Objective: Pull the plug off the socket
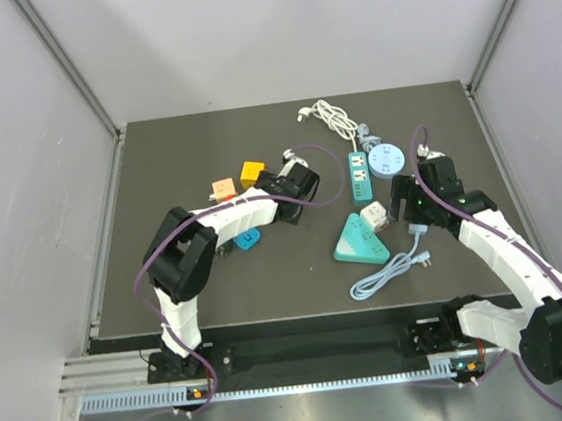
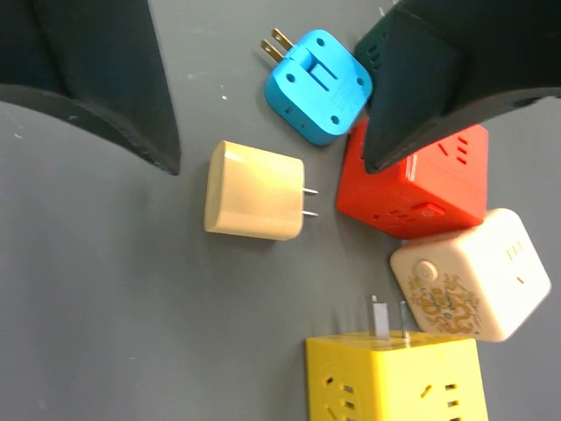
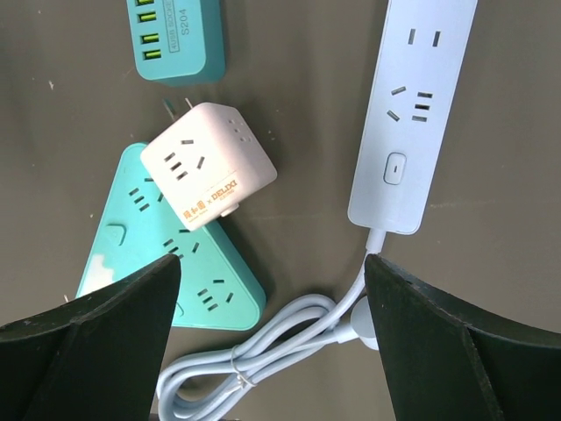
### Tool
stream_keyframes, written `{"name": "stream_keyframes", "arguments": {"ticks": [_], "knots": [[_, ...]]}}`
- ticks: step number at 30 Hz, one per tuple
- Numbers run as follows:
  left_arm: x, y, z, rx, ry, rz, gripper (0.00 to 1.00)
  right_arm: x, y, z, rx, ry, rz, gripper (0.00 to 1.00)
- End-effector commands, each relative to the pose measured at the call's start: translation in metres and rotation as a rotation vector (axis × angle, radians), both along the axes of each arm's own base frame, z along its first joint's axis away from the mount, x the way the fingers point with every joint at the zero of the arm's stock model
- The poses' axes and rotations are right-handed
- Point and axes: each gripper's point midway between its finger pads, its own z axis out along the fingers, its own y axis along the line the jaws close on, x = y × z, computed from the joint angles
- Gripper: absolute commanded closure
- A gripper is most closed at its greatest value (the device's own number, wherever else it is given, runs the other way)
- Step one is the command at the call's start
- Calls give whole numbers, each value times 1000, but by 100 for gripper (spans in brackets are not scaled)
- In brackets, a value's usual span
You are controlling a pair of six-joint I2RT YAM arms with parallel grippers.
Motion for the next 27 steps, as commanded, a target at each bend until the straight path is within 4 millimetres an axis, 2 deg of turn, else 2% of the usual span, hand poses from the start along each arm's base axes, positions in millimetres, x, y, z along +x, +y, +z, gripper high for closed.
{"name": "stream_keyframes", "arguments": {"ticks": [1, 5, 6, 7, 8, 10, 11, 12, 13, 14, 15, 16, 17, 19, 23, 25, 26, 27], "knots": [[0, -10, 36, -81, -48, -22, 9, 1, 8, 14, 28, -51, 17, 15], [-10, -21, 51, -201, -42, -52, 7, 0, 9, 19, 30, -63, 23, 14], [-14, -32, 67, -287, -54, -84, 6, -1, 11, 20, 32, -67, 28, 14], [-18, -34, 70, -324, -51, -98, 2, -2, 11, 20, 32, -69, 27, 14], [-27, -35, 66, -355, -27, -115, 2, -2, 12, 21, 37, -74, 31, 12], [-42, -57, 88, -538, -27, -178, 1, -3, 19, 25, 60, -102, 50, 8], [-58, -56, 89, -605, -16, -198, 1, -2, 23, 26, 77, -120, 61, 8], [-67, -61, 90, -691, -3, -191, 1, -6, 33, 23, 110, -123, 102, 6], [-84, -72, 92, -785, 42, -237, 1, -1, 42, 32, 146, -180, 125, 3], [-94, -71, 97, -875, 2, -262, 1, -5, 49, 26, 175, -176, 137, 2], [-107, -75, 98, -966, 32, -252, 1, -6, 57, 26, 206, -181, 155, 1], [-113, -85, 114, -1070, 6, -306, 1, -4, 64, 28, 232, -203, 170, 0], [-129, -76, 106, -1112, 21, -307, 1, -9, 73, 22, 267, -184, 170, 0], [-146, -77, 114, -1230, 35, -326, 1, -11, 86, 22, 323, -196, 174, 0], [-179, -60, 127, -1407, -9, -379, 1, -20, 117, 27, 508, -262, 180, 0], [-189, -54, 137, -1480, -37, -394, 1, -24, 122, 33, 563, -296, 191, 0], [-197, -46, 136, -1512, -51, -392, 1, -29, 124, 25, 589, -283, 185, 0], [-200, -41, 136, -1529, -63, -391, 1, -30, 127, 37, 637, -333, 199, 0]]}}
